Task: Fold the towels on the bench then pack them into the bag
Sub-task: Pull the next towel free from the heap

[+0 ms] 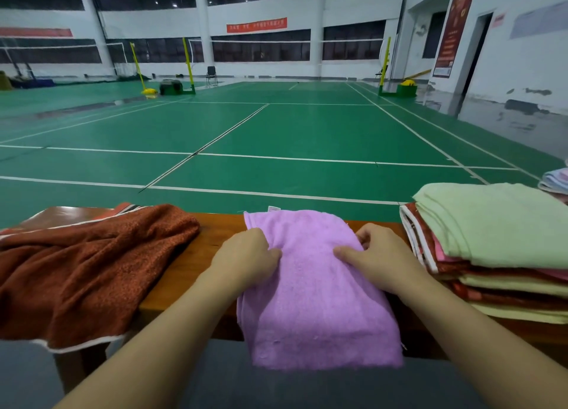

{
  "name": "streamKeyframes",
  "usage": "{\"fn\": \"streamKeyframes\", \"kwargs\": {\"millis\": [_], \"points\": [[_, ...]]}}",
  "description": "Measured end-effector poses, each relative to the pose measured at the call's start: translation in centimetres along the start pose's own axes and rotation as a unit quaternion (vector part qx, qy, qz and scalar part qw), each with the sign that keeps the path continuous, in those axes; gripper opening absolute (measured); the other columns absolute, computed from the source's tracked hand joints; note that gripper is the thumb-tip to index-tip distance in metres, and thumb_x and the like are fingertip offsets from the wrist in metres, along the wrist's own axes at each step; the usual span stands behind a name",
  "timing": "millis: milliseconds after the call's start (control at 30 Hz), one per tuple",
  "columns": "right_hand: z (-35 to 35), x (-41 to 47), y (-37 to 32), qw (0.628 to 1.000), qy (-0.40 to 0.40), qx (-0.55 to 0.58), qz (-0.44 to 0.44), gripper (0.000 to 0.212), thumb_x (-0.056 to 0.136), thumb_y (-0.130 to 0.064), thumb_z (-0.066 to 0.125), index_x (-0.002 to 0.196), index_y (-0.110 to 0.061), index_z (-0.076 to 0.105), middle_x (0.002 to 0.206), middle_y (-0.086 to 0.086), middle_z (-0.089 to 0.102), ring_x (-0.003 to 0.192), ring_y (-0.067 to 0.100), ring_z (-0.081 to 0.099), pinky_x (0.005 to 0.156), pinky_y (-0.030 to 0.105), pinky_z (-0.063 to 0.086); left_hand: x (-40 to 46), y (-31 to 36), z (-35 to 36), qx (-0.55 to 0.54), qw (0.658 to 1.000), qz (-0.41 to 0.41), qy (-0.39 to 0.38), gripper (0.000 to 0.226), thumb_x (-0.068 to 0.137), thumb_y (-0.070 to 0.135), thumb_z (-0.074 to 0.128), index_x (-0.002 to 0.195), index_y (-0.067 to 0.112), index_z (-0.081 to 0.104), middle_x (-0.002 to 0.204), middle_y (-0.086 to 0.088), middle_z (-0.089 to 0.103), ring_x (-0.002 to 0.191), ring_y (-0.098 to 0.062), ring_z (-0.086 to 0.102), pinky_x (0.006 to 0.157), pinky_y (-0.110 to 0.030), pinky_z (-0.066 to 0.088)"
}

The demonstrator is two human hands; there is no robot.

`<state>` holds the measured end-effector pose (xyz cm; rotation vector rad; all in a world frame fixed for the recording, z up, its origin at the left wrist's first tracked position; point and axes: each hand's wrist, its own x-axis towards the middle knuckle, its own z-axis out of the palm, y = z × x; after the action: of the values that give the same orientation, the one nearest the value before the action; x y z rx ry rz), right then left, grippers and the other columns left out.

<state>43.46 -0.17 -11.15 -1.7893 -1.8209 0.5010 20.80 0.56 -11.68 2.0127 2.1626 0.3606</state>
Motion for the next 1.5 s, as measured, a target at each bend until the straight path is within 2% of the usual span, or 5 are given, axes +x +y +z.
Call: {"fn": "streamKeyframes", "kwargs": {"millis": [400, 700, 1033, 1367, 1500], "points": [[0.1, 0.4, 0.7, 0.938, 0.135, 0.317, -0.046, 0.025, 0.084, -0.027, 0.083, 0.102, -0.026, 0.067, 0.097, -0.006, 0.075, 0.089, 0.012, 0.072, 0.086, 0.038, 0.059, -0.5, 0.9, -0.8, -0.365, 0.903, -0.032, 0.224, 0.03, 0.088, 0.049, 0.07, 0.11, 0.039, 0.052, 0.096, 0.014, 0.064, 0.101, -0.013, 0.059, 0.105, -0.046, 0.038], [-3.9, -1.8, -2.0, 0.875, 0.245, 0.358, -0.216, 0.025, 0.086, -0.028, 0.077, 0.109, -0.033, 0.072, 0.109, -0.015, 0.074, 0.101, 0.005, 0.071, 0.086, 0.02, 0.057, -1.9, 2.5, -4.8, -0.491, 0.785, 0.203, 0.32, 0.024, 0.094, 0.022, 0.07, 0.116, 0.026, 0.06, 0.118, 0.012, 0.064, 0.11, 0.003, 0.06, 0.097, -0.015, 0.046], [-3.4, -0.6, -1.4, 0.913, 0.201, 0.29, -0.205, 0.066, 0.088, -0.029, 0.077, 0.145, -0.034, 0.045, 0.142, -0.026, 0.047, 0.129, -0.009, 0.047, 0.108, 0.013, 0.039, -0.8, 3.0, -4.4, -0.418, 0.851, 0.211, 0.237, 0.046, 0.101, 0.021, 0.062, 0.143, 0.029, 0.047, 0.14, 0.021, 0.049, 0.123, 0.027, 0.038, 0.102, 0.004, 0.026], [0.0, 1.1, 1.6, 0.993, 0.021, 0.111, 0.034, 0.069, 0.083, -0.033, 0.082, 0.143, -0.017, 0.049, 0.143, 0.004, 0.054, 0.125, 0.021, 0.053, 0.103, 0.028, 0.039, 1.9, 1.2, 0.2, -0.257, 0.966, 0.016, 0.036, 0.056, 0.096, 0.033, 0.065, 0.147, 0.023, 0.044, 0.128, -0.004, 0.063, 0.108, -0.022, 0.063, 0.1, -0.037, 0.05], [-0.8, 1.1, 1.5, 0.99, 0.086, -0.113, -0.001, 0.071, 0.083, -0.051, 0.075, 0.142, -0.022, 0.047, 0.133, 0.008, 0.047, 0.125, 0.029, 0.049, 0.105, 0.037, 0.039, 1.2, 1.6, -0.1, -0.133, 0.982, 0.035, 0.132, 0.045, 0.096, 0.038, 0.061, 0.139, 0.026, 0.052, 0.125, -0.004, 0.058, 0.113, -0.025, 0.056, 0.101, -0.042, 0.047]]}}
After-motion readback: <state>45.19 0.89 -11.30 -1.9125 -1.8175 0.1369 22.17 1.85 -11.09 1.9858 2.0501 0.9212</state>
